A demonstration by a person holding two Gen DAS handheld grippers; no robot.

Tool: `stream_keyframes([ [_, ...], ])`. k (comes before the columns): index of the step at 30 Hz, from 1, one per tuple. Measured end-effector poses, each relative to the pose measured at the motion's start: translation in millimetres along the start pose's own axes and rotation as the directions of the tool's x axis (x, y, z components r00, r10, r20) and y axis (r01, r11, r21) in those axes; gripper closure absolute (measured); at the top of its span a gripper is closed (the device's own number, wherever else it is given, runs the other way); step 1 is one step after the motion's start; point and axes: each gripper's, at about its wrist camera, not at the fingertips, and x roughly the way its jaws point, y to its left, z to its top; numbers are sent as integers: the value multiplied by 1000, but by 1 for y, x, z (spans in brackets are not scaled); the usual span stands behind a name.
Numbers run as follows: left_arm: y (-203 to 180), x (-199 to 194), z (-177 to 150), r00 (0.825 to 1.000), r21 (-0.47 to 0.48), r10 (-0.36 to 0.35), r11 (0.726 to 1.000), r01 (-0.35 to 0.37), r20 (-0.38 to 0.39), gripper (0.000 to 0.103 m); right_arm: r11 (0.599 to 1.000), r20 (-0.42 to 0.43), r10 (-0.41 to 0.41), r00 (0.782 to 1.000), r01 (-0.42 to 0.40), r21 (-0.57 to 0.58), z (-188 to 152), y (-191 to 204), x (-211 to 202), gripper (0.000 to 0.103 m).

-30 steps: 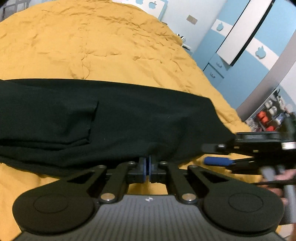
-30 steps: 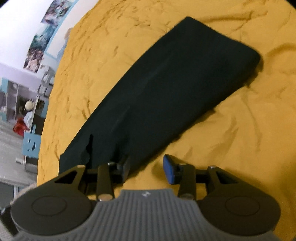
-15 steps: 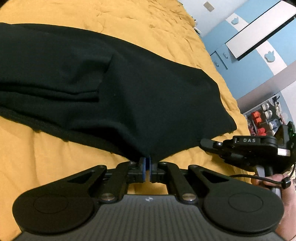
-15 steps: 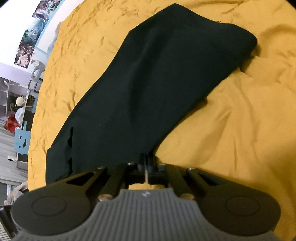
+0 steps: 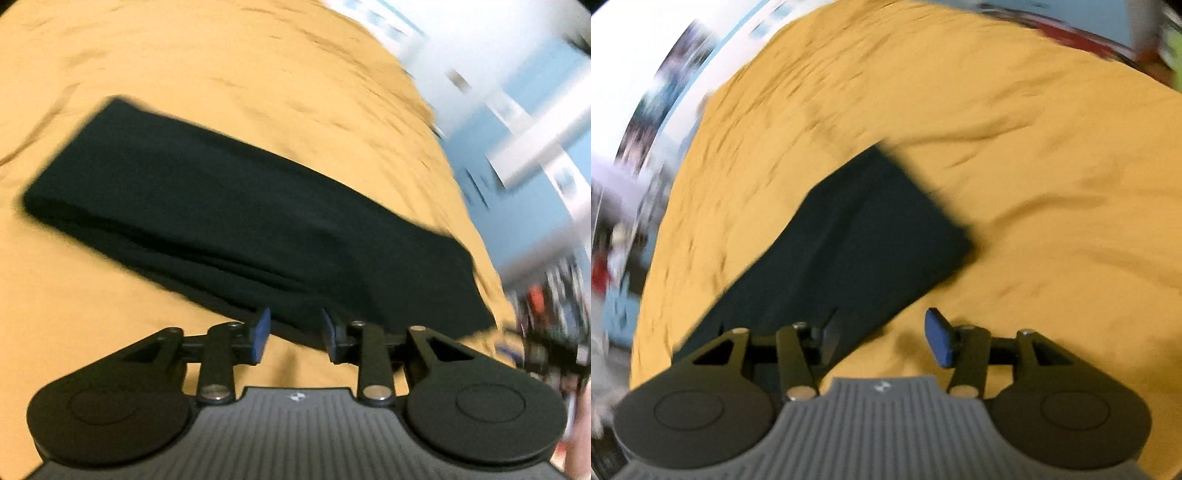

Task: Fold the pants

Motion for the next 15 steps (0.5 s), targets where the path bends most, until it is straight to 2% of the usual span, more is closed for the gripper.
stream_keyframes([
  [3,36,-8,9,998,-123,23,992,-15,64,66,985,10,65,998,-66,161,12,-36,13,54],
  [6,63,-9,18,991,-221,45,975,-17,123,66,965,39,116,993,-122,234,16,-52,30,57],
  [9,77,-5,26,988,-235,77,971,-45,131,66,949,72,141,987,-156,276,19,-59,45,71],
  [11,78,0,28,989,-227,77,973,-46,130,66,951,83,139,987,-157,266,23,-55,46,95],
  [15,70,11,28,987,-183,115,979,-94,111,66,984,129,128,983,-142,109,40,-32,28,101],
])
